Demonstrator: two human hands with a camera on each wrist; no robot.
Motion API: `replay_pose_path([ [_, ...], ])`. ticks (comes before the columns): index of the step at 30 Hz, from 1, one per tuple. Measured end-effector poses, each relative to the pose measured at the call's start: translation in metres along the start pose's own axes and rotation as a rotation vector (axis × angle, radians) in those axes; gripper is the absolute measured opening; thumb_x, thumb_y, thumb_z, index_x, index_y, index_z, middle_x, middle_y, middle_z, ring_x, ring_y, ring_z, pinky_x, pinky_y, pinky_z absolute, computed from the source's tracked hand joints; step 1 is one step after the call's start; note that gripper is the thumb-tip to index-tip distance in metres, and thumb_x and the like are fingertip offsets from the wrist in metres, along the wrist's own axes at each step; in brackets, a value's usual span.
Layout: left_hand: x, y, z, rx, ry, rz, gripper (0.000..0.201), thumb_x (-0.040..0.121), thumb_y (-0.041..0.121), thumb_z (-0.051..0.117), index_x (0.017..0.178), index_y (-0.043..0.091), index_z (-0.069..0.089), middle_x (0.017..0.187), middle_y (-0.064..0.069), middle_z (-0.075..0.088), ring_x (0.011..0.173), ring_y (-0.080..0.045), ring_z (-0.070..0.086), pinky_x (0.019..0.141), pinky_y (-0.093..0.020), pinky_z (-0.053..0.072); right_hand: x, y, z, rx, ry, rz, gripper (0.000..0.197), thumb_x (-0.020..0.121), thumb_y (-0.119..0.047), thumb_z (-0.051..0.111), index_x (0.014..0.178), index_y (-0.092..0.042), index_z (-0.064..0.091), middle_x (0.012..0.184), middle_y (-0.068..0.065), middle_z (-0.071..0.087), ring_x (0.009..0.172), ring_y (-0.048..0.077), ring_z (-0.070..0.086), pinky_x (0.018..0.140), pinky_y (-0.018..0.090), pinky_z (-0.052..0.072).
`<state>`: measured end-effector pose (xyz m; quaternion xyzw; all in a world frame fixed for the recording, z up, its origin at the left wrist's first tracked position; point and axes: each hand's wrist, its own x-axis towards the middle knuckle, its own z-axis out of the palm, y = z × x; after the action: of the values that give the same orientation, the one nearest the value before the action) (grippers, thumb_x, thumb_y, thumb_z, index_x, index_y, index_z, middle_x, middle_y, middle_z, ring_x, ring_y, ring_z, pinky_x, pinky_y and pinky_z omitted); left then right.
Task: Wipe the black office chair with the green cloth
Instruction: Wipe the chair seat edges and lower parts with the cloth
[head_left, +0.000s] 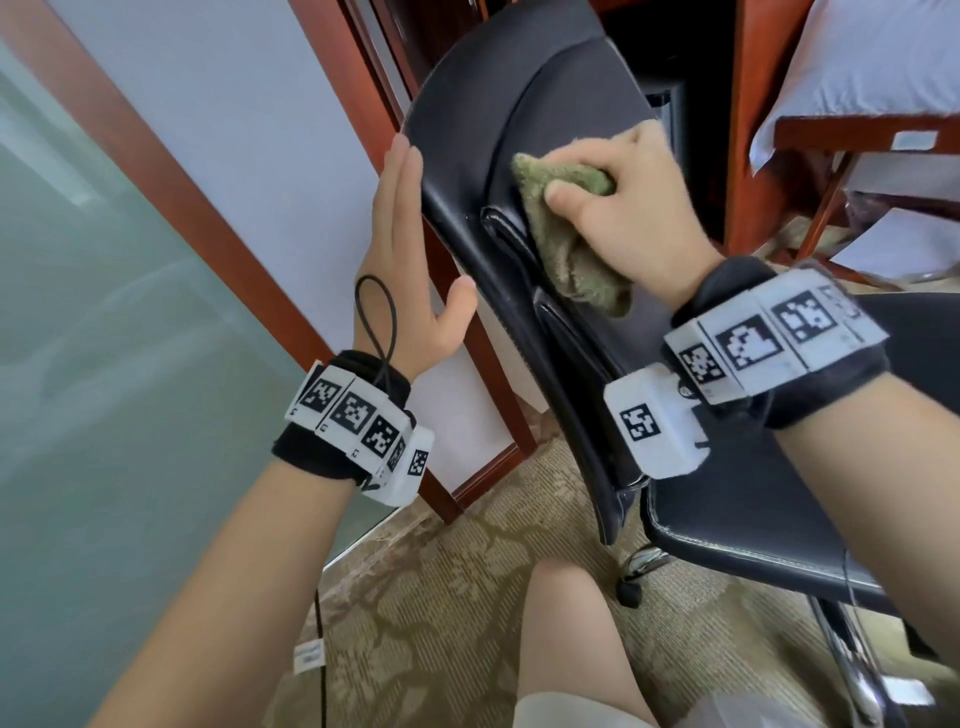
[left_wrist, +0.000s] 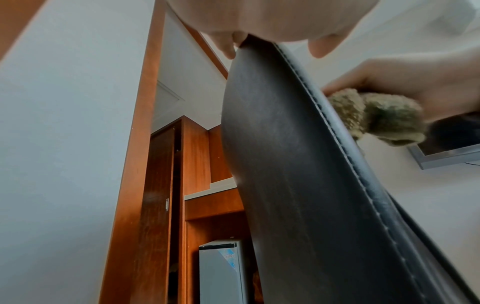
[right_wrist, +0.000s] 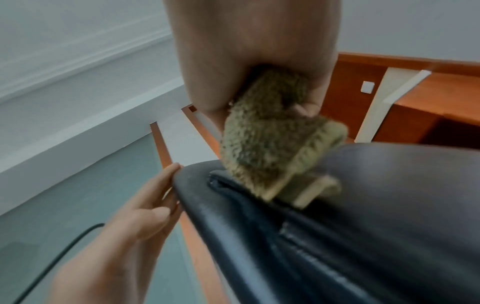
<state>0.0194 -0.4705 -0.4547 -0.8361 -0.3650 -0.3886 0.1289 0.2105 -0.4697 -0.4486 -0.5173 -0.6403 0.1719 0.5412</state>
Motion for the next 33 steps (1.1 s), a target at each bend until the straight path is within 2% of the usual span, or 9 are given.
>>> replay_pose_path([
  [6, -0.002, -0.001, 0.001, -0.014, -0.012, -0.031, 0.080, 0.072, 0.014, 0.049, 0.137, -0.020, 0.017, 0.146, -0.037, 0.017, 0.139, -0.037, 0.015, 0.117, -0.024, 0.016, 0.003, -0.011, 0.014, -0.084, -0.113, -0.082, 0.029, 0.089, -0.041, 0.057, 0.116, -0.034, 0.063, 0.104, -0.004, 0.028, 0.093, 0.009, 0.043, 0.085, 0.021, 0.033],
  [10, -0.001, 0.001, 0.005, -0.023, 0.009, -0.034, 0.080, 0.074, 0.017, 0.050, 0.137, -0.019, 0.017, 0.146, -0.037, 0.016, 0.139, -0.039, 0.016, 0.117, -0.035, 0.023, 0.004, -0.010, 0.012, 0.009, -0.123, -0.170, 0.024, 0.091, -0.030, 0.058, 0.113, -0.030, 0.066, 0.093, -0.009, 0.029, 0.086, -0.013, 0.041, 0.087, 0.011, 0.027],
  [13, -0.001, 0.000, 0.008, -0.032, 0.034, -0.029, 0.080, 0.076, 0.020, 0.051, 0.136, -0.021, 0.018, 0.144, -0.040, 0.017, 0.138, -0.038, 0.016, 0.115, -0.023, 0.018, 0.001, -0.012, 0.013, -0.049, -0.179, -0.237, 0.026, 0.092, -0.029, 0.057, 0.117, -0.027, 0.065, 0.102, -0.001, 0.030, 0.092, 0.009, 0.047, 0.089, 0.022, 0.034],
  [15, -0.002, 0.002, 0.010, -0.060, 0.052, -0.015, 0.079, 0.078, 0.022, 0.051, 0.134, -0.023, 0.018, 0.142, -0.043, 0.017, 0.137, -0.040, 0.015, 0.117, -0.027, 0.015, 0.000, -0.012, 0.011, -0.135, -0.232, -0.289, 0.030, 0.092, -0.027, 0.057, 0.122, -0.023, 0.063, 0.105, 0.001, 0.029, 0.095, 0.020, 0.049, 0.090, 0.028, 0.038],
  [21, -0.003, 0.004, 0.009, -0.037, 0.063, -0.029, 0.076, 0.076, 0.013, 0.057, 0.133, -0.023, 0.021, 0.141, -0.042, 0.019, 0.136, -0.038, 0.016, 0.116, -0.024, 0.015, 0.004, -0.012, -0.003, -0.246, -0.314, -0.524, 0.030, 0.090, -0.022, 0.057, 0.118, -0.013, 0.065, 0.109, 0.014, 0.038, 0.088, 0.026, 0.049, 0.085, 0.044, 0.046],
  [25, -0.001, 0.001, 0.003, 0.020, 0.041, 0.003, 0.078, 0.079, 0.016, 0.063, 0.134, -0.021, 0.022, 0.141, -0.040, 0.022, 0.135, -0.039, 0.018, 0.116, -0.025, 0.018, 0.004, 0.000, -0.013, -0.254, -0.322, -0.632, 0.029, 0.084, -0.024, 0.055, 0.108, -0.016, 0.071, 0.104, 0.015, 0.040, 0.086, 0.015, 0.042, 0.083, 0.034, 0.045],
  [28, -0.002, 0.001, 0.001, 0.036, 0.033, -0.001, 0.081, 0.078, 0.017, 0.066, 0.135, -0.019, 0.021, 0.142, -0.039, 0.023, 0.136, -0.038, 0.019, 0.116, -0.027, 0.021, -0.001, 0.012, -0.012, -0.131, -0.106, -0.515, 0.028, 0.085, -0.024, 0.055, 0.106, -0.016, 0.071, 0.102, 0.006, 0.032, 0.096, 0.010, 0.039, 0.090, 0.026, 0.038],
  [30, -0.002, 0.002, 0.001, 0.044, 0.035, -0.016, 0.085, 0.077, 0.021, 0.069, 0.136, -0.018, 0.022, 0.143, -0.037, 0.023, 0.137, -0.036, 0.019, 0.114, -0.021, 0.021, 0.000, 0.009, -0.006, -0.104, 0.007, -0.473, 0.029, 0.086, -0.023, 0.057, 0.112, -0.016, 0.069, 0.103, 0.005, 0.030, 0.099, 0.017, 0.041, 0.091, 0.026, 0.038],
  [33, -0.002, 0.005, 0.002, 0.038, 0.042, -0.049, 0.089, 0.075, 0.024, 0.070, 0.137, -0.018, 0.022, 0.144, -0.037, 0.023, 0.137, -0.033, 0.019, 0.113, -0.016, 0.020, 0.001, -0.006, 0.009, -0.148, -0.086, -0.474, 0.032, 0.087, -0.025, 0.057, 0.117, -0.017, 0.066, 0.104, 0.004, 0.030, 0.099, 0.026, 0.048, 0.087, 0.028, 0.039],
])
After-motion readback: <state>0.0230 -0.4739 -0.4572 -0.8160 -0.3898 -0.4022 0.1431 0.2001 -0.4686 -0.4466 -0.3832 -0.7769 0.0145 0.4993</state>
